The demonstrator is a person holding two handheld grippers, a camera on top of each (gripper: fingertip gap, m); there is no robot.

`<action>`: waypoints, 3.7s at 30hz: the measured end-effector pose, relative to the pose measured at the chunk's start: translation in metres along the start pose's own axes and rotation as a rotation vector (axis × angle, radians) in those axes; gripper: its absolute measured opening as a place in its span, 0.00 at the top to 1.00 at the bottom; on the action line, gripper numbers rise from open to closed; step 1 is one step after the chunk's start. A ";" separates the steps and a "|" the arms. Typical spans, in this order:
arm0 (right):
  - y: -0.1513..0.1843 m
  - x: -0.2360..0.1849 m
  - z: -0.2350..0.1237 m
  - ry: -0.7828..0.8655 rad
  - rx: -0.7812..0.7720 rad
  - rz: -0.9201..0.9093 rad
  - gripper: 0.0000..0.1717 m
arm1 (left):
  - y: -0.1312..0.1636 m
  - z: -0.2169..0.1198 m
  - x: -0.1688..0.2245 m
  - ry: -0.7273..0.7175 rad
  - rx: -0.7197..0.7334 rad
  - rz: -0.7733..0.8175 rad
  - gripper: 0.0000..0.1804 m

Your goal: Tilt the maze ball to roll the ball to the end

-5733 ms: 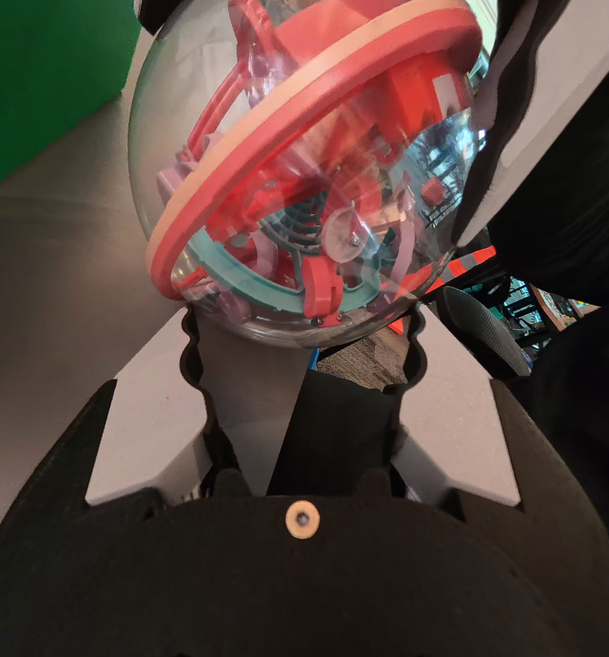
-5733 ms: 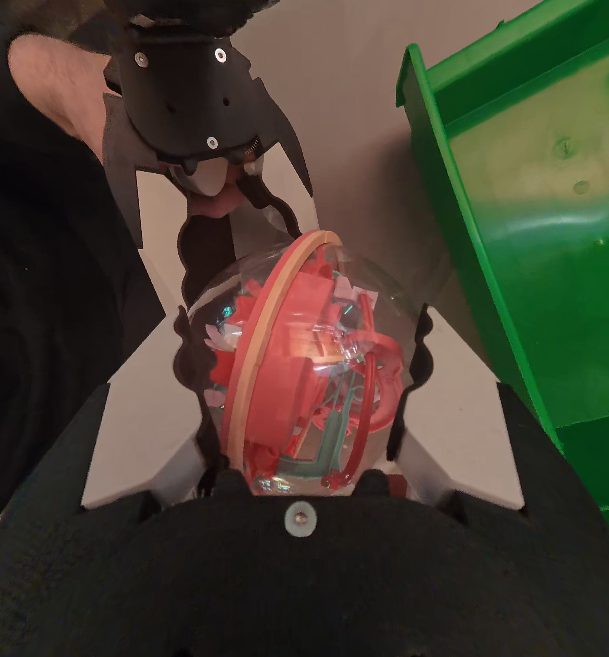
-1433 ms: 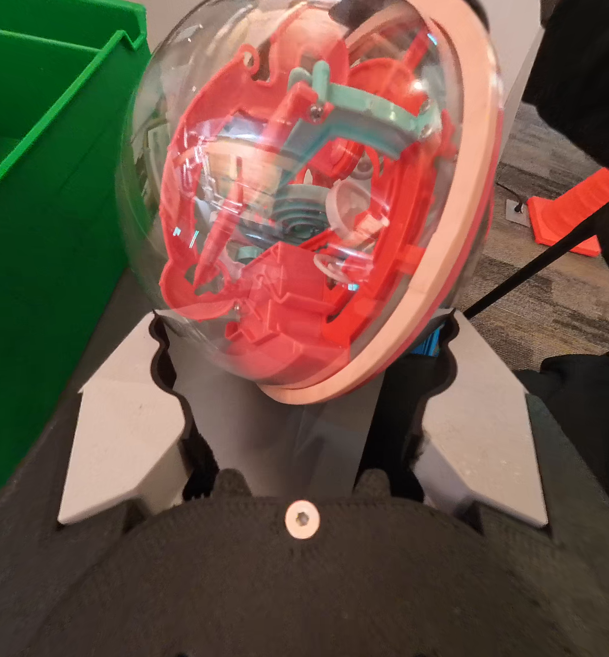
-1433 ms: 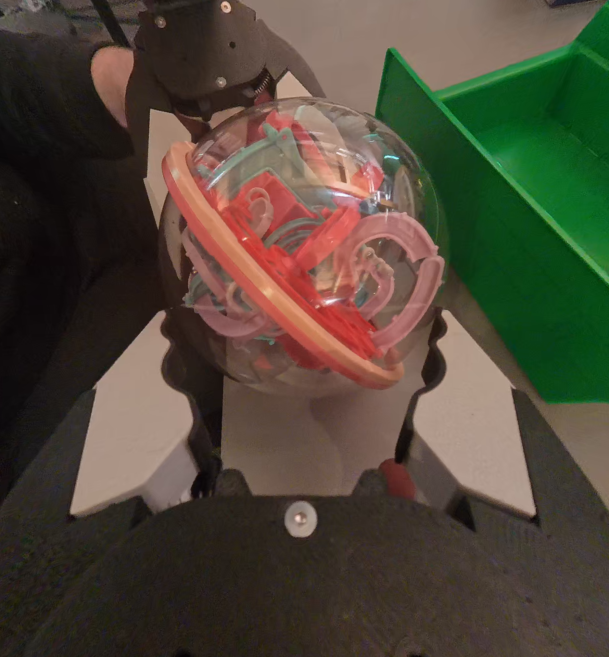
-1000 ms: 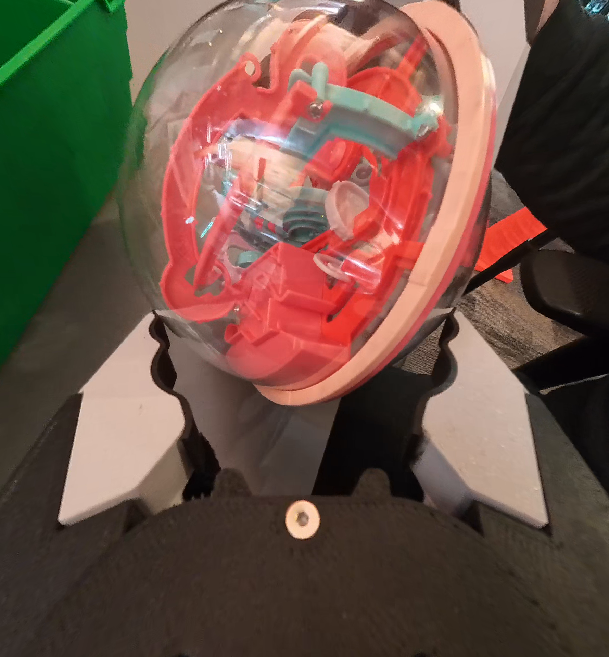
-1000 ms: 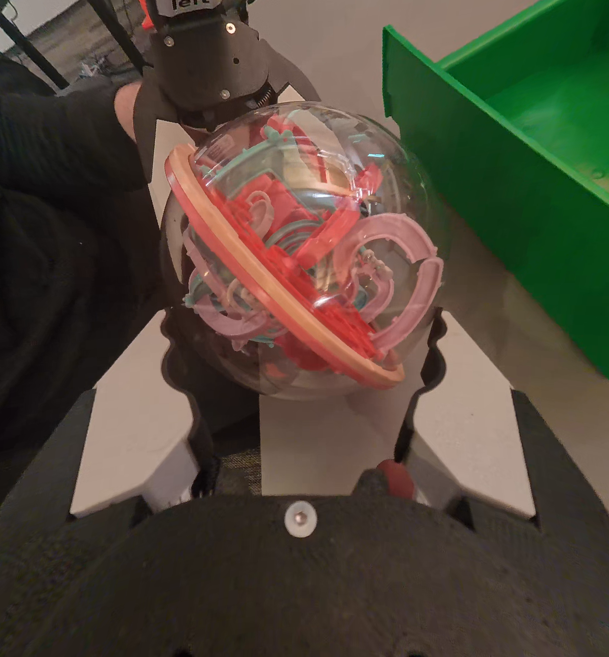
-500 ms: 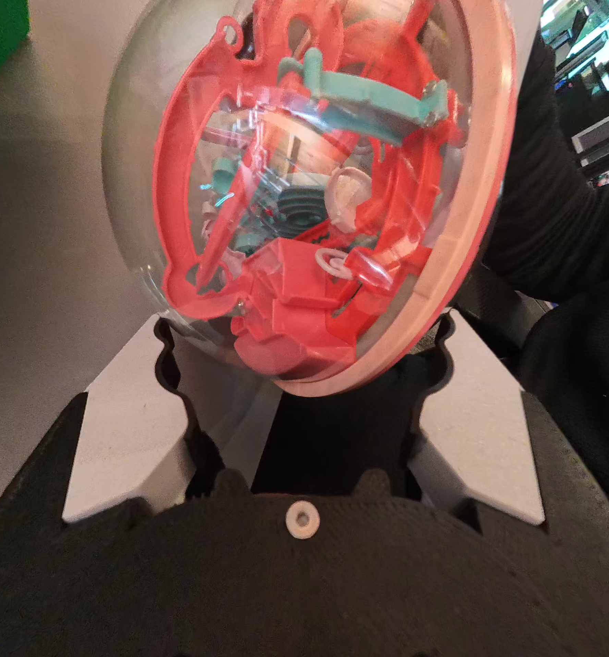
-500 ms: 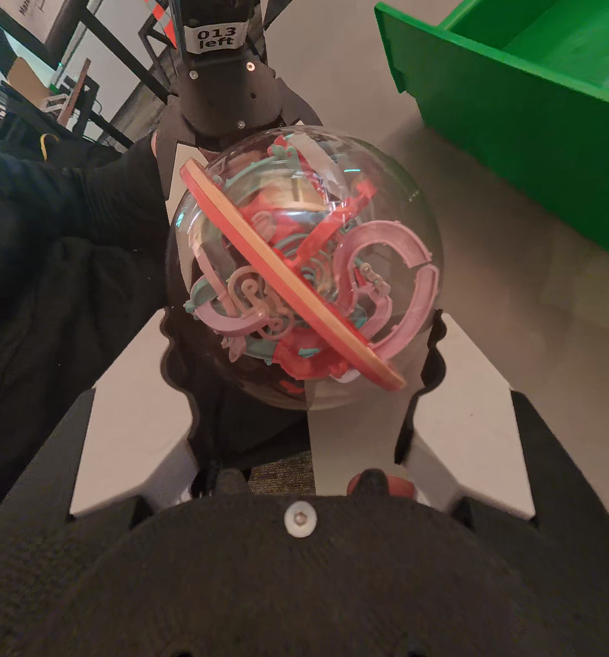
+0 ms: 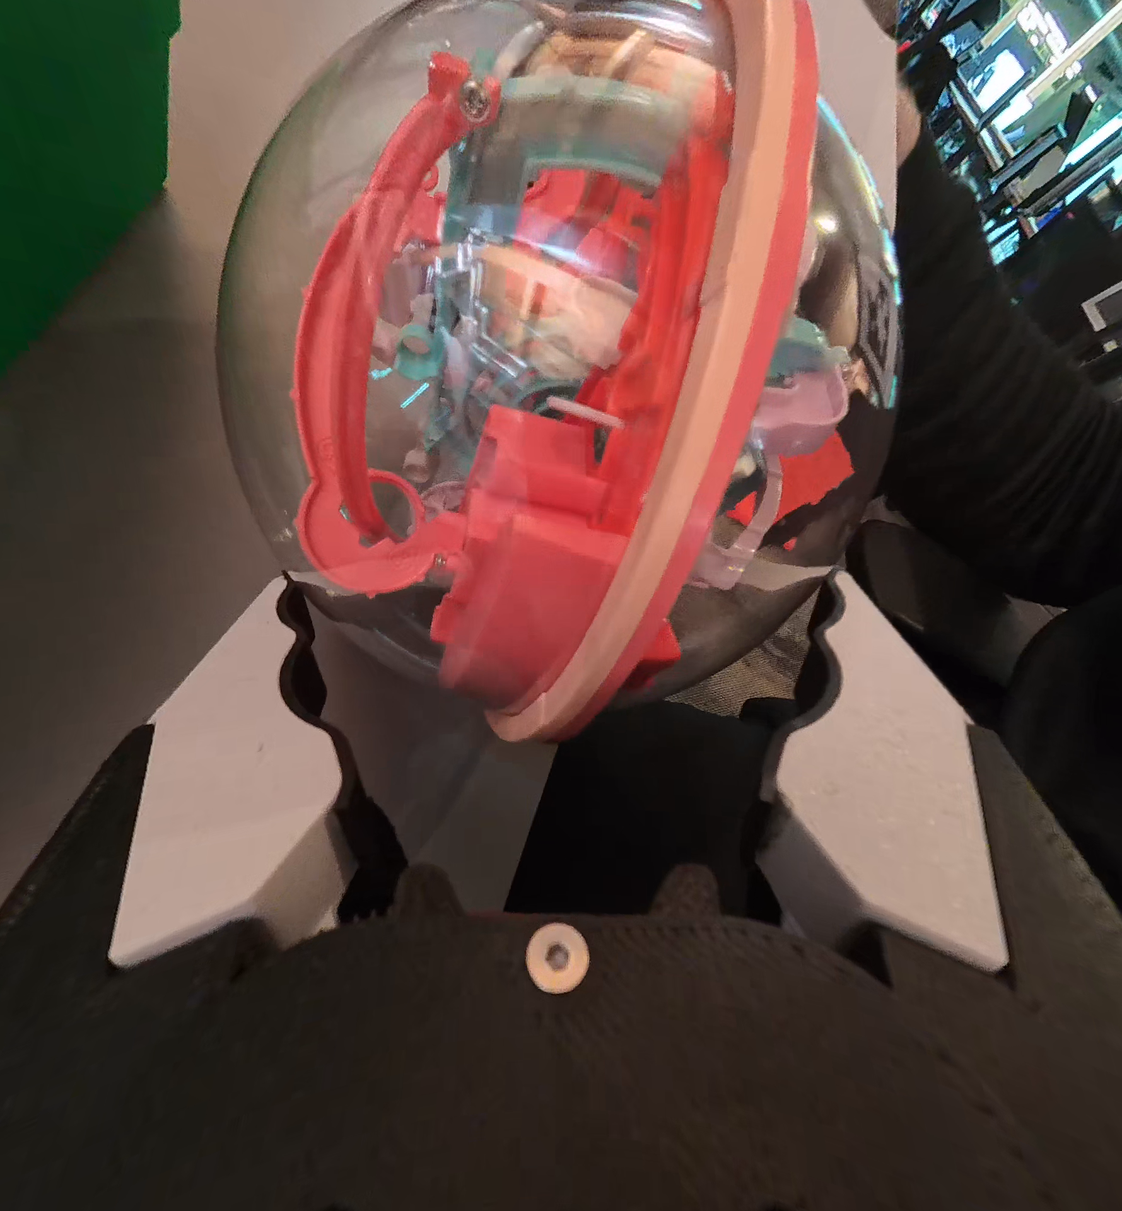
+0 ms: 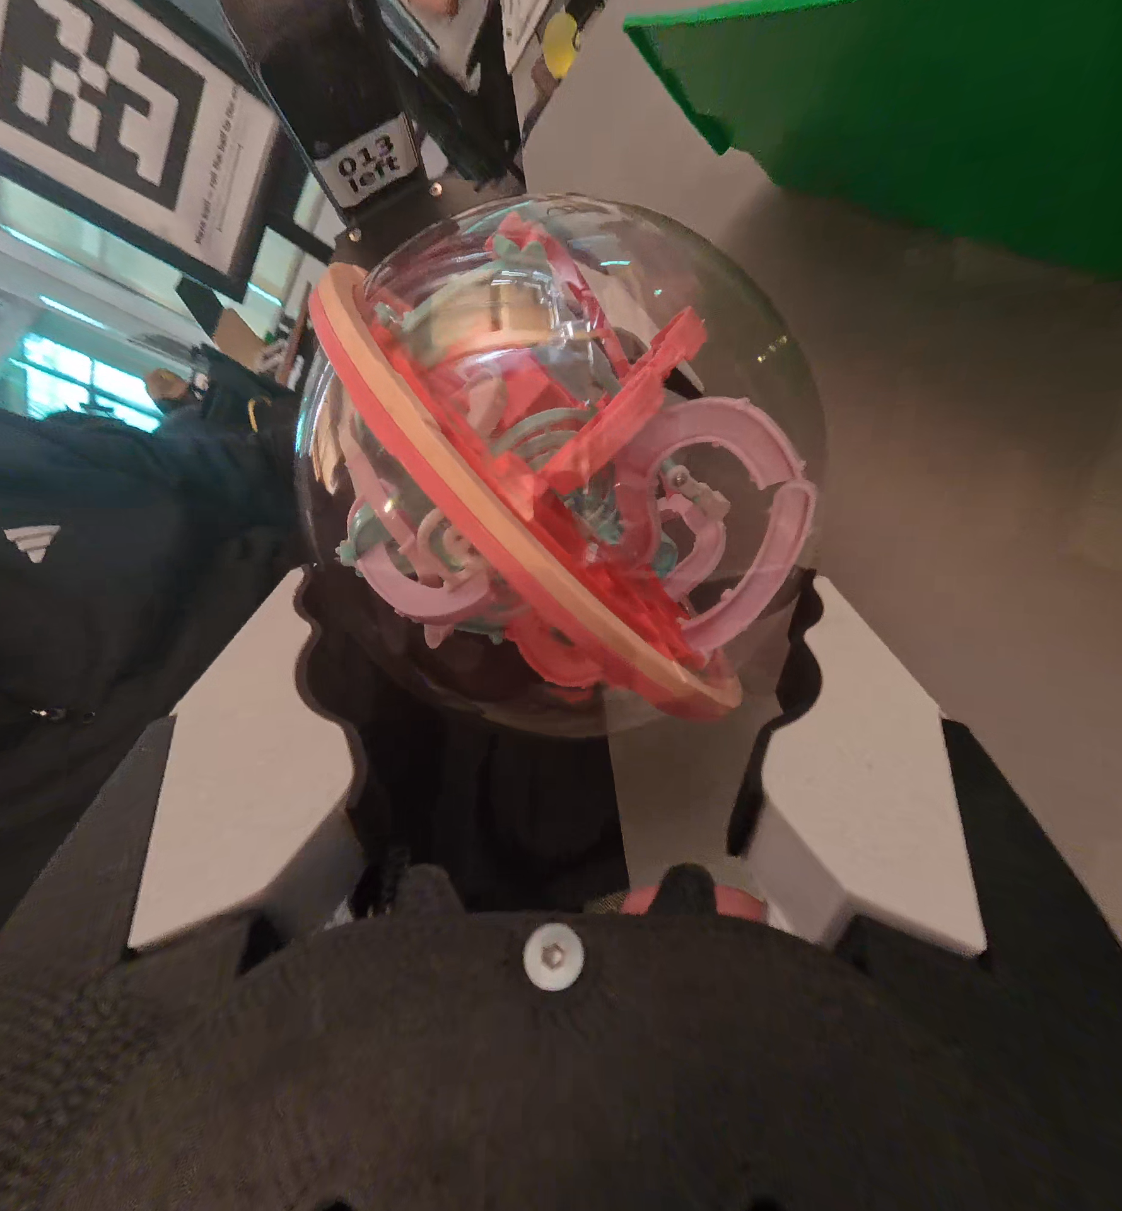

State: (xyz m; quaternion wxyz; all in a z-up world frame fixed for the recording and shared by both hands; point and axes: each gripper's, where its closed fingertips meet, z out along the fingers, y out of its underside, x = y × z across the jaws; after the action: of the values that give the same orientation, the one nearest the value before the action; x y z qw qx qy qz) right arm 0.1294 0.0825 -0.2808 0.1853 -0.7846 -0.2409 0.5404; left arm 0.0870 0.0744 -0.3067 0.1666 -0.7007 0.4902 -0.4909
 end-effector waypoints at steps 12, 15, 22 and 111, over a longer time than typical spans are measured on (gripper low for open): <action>-0.013 -0.004 -0.003 0.146 0.101 -0.198 0.13 | -0.001 0.016 0.009 0.077 -0.042 -0.018 0.21; -0.016 -0.002 -0.007 0.154 0.147 -0.172 0.15 | -0.001 0.016 0.008 0.091 -0.065 -0.053 0.21; -0.025 0.000 -0.015 0.171 0.265 -0.159 0.20 | -0.004 0.016 0.008 0.152 -0.102 -0.137 0.21; 0.025 0.019 -0.068 0.178 0.451 0.103 0.40 | -0.094 0.057 -0.015 0.170 -0.196 -0.170 0.20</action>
State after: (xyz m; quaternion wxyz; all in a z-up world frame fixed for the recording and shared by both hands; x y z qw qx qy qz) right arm 0.2032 0.0712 -0.2857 0.3485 -0.7793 -0.0566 0.5178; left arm 0.1841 0.1167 -0.2735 0.0131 -0.7085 0.4870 -0.5106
